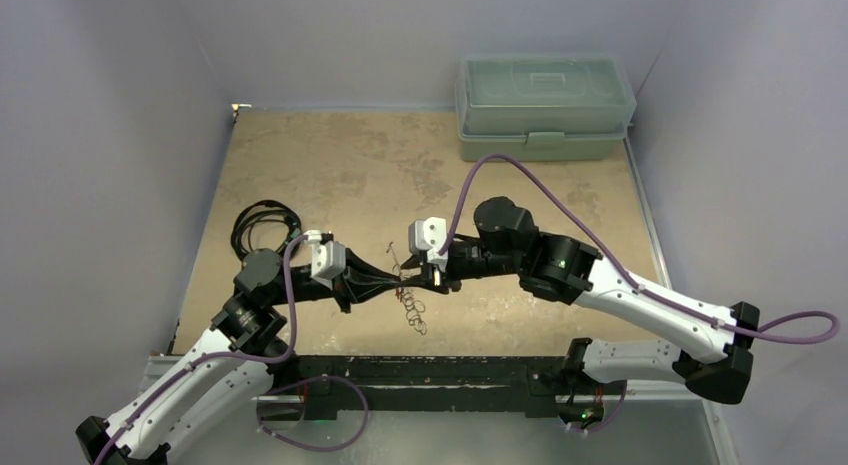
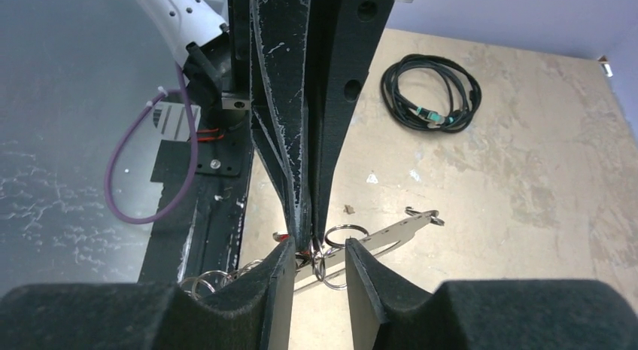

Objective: Put the keys on the keyring

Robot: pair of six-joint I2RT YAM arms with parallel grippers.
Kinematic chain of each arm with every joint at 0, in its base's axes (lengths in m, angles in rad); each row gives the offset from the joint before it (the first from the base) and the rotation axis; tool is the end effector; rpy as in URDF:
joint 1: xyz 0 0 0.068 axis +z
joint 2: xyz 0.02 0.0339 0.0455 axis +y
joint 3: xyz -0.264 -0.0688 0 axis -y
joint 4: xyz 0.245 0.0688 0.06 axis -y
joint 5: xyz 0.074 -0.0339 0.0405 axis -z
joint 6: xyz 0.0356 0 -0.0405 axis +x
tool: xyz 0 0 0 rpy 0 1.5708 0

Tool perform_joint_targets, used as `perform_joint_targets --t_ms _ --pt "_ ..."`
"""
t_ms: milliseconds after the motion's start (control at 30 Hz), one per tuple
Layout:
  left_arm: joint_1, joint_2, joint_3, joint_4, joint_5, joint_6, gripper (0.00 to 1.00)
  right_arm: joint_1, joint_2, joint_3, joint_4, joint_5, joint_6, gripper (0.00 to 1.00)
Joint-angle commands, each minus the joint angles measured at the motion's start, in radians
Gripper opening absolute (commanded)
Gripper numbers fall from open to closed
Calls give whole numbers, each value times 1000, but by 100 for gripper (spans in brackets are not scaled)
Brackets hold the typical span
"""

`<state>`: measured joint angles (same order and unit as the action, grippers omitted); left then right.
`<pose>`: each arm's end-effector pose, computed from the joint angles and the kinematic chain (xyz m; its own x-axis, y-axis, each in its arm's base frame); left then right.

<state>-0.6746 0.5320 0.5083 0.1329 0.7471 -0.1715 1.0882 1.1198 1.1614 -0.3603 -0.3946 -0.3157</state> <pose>0.0929 -0.1053 0.3125 -0.0844 -0.0928 -0.9921 0.9858 0.1372 -0.0967 0.1033 0.2267 0.3878 0.1683 -0.2964 -0.9401 -0.9835 0.0137 -0.1803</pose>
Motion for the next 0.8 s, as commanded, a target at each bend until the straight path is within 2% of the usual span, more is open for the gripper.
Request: perform_joint_targets --t_ms 0,233,367,733,767 --pt "-2 0 26 30 -6 13 0 1 15 61 -27 -40 -23 32" --pt "-3 -1 26 32 -6 13 0 3 36 69 -35 -47 -24 16" --pt "-2 -1 26 31 -5 11 0 3 43 66 -30 -40 -25 0" --pt "-1 -12 26 36 -18 9 0 4 18 20 36 -7 -11 0" --pt "-2 -13 26 36 -24 8 5 3 12 12 48 -9 -6 0"
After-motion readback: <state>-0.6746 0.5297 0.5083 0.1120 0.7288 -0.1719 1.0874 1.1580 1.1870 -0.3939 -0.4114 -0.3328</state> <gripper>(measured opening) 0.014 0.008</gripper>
